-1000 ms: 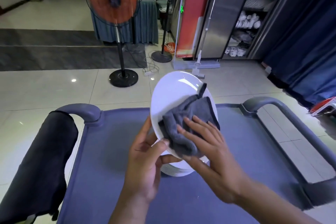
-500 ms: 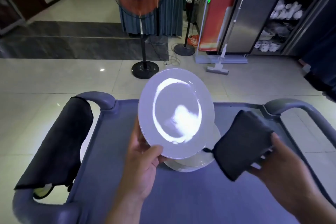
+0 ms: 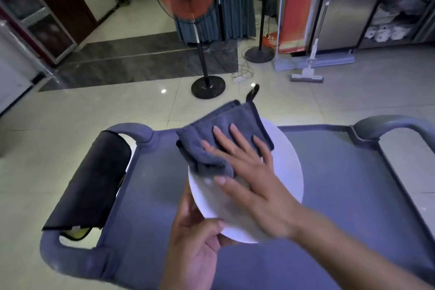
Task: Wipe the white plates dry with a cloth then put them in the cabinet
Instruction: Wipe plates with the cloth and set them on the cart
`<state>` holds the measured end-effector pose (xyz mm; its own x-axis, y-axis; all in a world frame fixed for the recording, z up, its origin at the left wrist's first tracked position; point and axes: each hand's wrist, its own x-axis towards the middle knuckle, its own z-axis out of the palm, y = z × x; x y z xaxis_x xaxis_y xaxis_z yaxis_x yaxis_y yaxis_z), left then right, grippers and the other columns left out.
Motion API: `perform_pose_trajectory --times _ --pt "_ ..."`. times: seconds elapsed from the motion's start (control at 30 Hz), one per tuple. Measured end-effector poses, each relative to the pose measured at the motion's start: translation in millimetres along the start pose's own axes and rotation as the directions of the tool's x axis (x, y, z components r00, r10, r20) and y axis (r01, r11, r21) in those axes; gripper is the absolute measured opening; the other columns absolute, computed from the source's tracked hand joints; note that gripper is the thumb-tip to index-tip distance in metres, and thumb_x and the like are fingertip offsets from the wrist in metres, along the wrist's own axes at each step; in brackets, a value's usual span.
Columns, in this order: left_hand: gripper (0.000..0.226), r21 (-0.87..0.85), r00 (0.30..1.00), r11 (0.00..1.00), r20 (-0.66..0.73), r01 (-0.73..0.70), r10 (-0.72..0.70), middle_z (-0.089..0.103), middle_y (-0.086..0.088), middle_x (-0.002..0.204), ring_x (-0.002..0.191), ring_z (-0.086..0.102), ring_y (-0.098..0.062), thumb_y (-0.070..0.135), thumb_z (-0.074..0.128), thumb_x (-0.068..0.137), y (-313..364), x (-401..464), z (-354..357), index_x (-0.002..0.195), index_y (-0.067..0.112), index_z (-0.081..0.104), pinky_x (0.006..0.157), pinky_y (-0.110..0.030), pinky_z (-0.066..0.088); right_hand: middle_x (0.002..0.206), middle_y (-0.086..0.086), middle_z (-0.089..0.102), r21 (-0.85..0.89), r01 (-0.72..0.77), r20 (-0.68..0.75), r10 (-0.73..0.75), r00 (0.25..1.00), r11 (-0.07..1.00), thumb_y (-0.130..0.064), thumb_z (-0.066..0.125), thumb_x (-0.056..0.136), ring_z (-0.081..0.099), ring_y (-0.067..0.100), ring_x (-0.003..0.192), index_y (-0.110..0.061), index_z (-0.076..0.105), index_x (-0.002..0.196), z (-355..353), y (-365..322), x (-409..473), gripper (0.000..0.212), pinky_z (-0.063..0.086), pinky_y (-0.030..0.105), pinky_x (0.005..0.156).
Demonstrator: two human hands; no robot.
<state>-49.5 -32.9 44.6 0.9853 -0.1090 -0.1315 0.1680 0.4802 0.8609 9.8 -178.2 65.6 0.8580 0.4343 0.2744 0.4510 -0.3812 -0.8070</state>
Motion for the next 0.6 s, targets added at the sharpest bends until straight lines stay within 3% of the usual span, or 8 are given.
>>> perform_pose_trajectory --times 0.13,0.23,0.37,0.5,0.6 --pt "0.083 -0.040 0.995 0.999 -0.099 -0.025 0.021 0.069 -0.003 0.128 0.108 0.068 -0.024 0.007 0.069 0.057 -8.3 -10.2 12.2 0.135 0.035 0.063 0.067 -0.048 0.060 0.163 -0.028 0.013 -0.097 0.012 0.087 -0.004 0.996 0.995 -0.046 0.044 0.102 -0.006 -0.006 0.150 -0.047 0.036 0.150 -30.4 29.5 10.6 0.048 -0.009 0.037 0.122" --pt "0.083 0.031 0.982 0.995 -0.167 -0.090 0.094 0.068 -0.001 0.127 0.109 0.067 -0.024 0.007 0.068 0.057 -4.5 -10.2 21.2 0.134 0.037 0.062 0.070 -0.056 0.058 0.161 -0.032 0.014 -0.105 -0.039 0.041 0.043 0.998 0.994 -0.053 0.039 0.099 -0.005 -0.009 0.149 -0.054 0.036 0.146 -50.3 53.9 3.5 0.047 -0.005 0.039 0.124" --pt "0.080 0.116 0.965 0.980 -0.190 -0.161 0.181 0.069 -0.001 0.118 0.102 0.065 -0.020 -0.010 0.053 0.067 3.1 -0.4 32.7 0.130 0.038 0.064 0.072 -0.054 0.053 0.159 -0.036 0.014 0.054 -0.155 -0.023 0.156 0.987 0.986 -0.048 0.042 0.097 -0.005 -0.012 0.148 -0.055 0.035 0.144 -49.8 69.6 -26.1 0.048 0.002 0.042 0.126" --pt "0.080 0.133 0.955 0.969 -0.189 -0.207 0.230 0.067 -0.003 0.126 0.111 0.064 -0.025 -0.014 0.046 0.073 5.3 13.3 41.9 0.137 0.032 0.059 0.082 -0.074 0.050 0.157 -0.040 0.017 0.189 -0.136 -0.072 0.152 0.986 0.973 -0.052 0.047 0.097 -0.002 -0.007 0.150 -0.056 0.039 0.142 -24.8 64.2 -61.1 0.046 0.006 0.045 0.125" --pt "0.080 0.143 0.952 0.960 -0.158 -0.242 0.264 0.066 -0.004 0.127 0.113 0.062 -0.027 -0.016 0.045 0.074 3.3 22.6 50.5 0.140 0.028 0.055 0.084 -0.070 0.051 0.158 -0.034 0.025 0.374 -0.132 -0.120 0.189 0.975 0.918 -0.047 0.052 0.096 0.000 -0.004 0.152 -0.052 0.046 0.143 -21.3 54.3 -76.4 0.047 0.011 0.052 0.123"
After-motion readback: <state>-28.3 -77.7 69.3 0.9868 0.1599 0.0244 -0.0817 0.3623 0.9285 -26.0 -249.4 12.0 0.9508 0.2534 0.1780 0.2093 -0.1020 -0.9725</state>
